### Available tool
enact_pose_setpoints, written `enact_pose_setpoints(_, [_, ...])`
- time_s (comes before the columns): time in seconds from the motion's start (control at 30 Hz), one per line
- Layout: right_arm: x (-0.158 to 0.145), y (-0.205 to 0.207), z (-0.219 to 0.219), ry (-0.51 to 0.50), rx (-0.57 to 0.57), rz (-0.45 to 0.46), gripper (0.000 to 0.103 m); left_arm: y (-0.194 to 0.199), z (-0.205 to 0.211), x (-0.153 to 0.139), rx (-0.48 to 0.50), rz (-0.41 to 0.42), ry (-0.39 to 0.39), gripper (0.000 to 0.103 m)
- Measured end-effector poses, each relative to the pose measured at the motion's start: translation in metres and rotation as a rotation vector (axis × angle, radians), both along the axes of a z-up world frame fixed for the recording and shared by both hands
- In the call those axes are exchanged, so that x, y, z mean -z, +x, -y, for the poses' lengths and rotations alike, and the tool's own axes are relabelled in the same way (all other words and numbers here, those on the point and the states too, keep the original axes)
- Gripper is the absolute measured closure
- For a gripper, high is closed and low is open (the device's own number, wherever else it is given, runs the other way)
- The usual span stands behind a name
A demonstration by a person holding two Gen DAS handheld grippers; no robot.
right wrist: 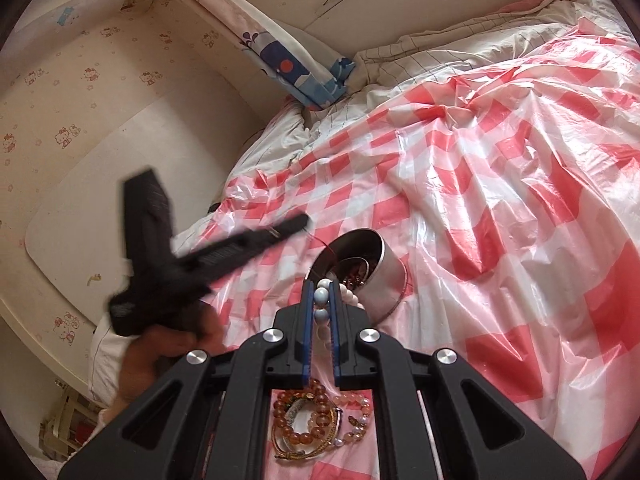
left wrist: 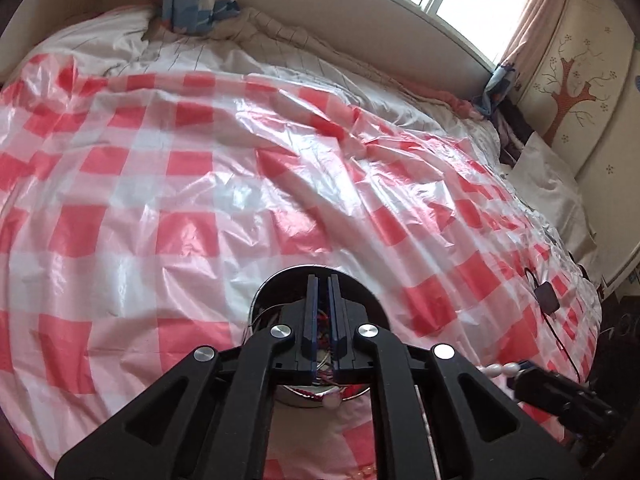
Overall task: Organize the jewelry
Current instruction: 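Lower both bracelets into the steel tin and open both tools, then move the left tool to the amber bead bracelet and close on it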
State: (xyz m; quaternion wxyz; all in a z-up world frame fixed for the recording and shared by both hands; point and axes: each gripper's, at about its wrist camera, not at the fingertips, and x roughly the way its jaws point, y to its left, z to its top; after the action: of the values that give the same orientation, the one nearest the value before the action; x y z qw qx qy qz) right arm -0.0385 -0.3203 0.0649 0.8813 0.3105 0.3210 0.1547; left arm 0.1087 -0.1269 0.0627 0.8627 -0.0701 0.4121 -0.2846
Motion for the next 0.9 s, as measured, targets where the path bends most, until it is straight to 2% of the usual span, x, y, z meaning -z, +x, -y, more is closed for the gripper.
enact_pose_setpoints(0.1, [-0.009, 0.007, -0.005, -0.026, -0.017, 0.014, 0.095, 0.008, -0.008, 0.006, -0.017, -0.012, 0.003, 0.095])
enact_pose_setpoints(0.17, [-0.013, 0.012, -0.008, -0.033, -0.024, 0.022, 0.095, 0.009, -0.013, 0.0, -0.026, -0.006, -0.006, 0.093])
enact_pose_setpoints(0.23, [-0.015, 0.018, -0.01, -0.032, -0.03, 0.025, 0.095, 0.004, -0.019, -0.008, -0.029, 0.018, -0.008, 0.085])
enact_pose_setpoints(0.3, [-0.019, 0.03, -0.014, -0.019, -0.043, 0.033, 0.095, -0.002, -0.027, -0.014, -0.041, 0.038, 0.004, 0.07])
enact_pose_setpoints(0.47, [-0.019, 0.065, -0.021, 0.064, -0.078, 0.044, 0.094, -0.022, -0.051, -0.017, -0.099, 0.069, 0.034, 0.056])
enact_pose_setpoints(0.53, [-0.006, 0.083, -0.027, -0.005, -0.066, -0.019, 0.087, -0.028, -0.058, -0.013, -0.117, 0.069, 0.05, 0.053])
enact_pose_setpoints(0.57, [0.005, 0.091, -0.028, -0.055, -0.049, -0.068, 0.072, -0.032, -0.06, -0.009, -0.124, 0.069, 0.064, 0.05])
enact_pose_setpoints(0.6, [0.013, 0.094, -0.027, -0.085, -0.036, -0.1, 0.068, -0.035, -0.06, -0.005, -0.126, 0.069, 0.082, 0.046])
enact_pose_setpoints(0.67, [0.026, 0.092, -0.022, -0.134, -0.007, -0.153, 0.068, -0.041, -0.059, 0.002, -0.11, 0.063, 0.107, 0.045])
enact_pose_setpoints(0.77, [0.027, 0.075, -0.017, -0.181, -0.003, -0.179, 0.068, -0.05, -0.055, 0.007, -0.082, 0.053, 0.135, 0.045])
enact_pose_setpoints(0.9, [0.017, 0.045, -0.022, -0.262, -0.035, -0.185, 0.055, -0.071, -0.055, 0.01, -0.051, 0.079, 0.191, 0.04])
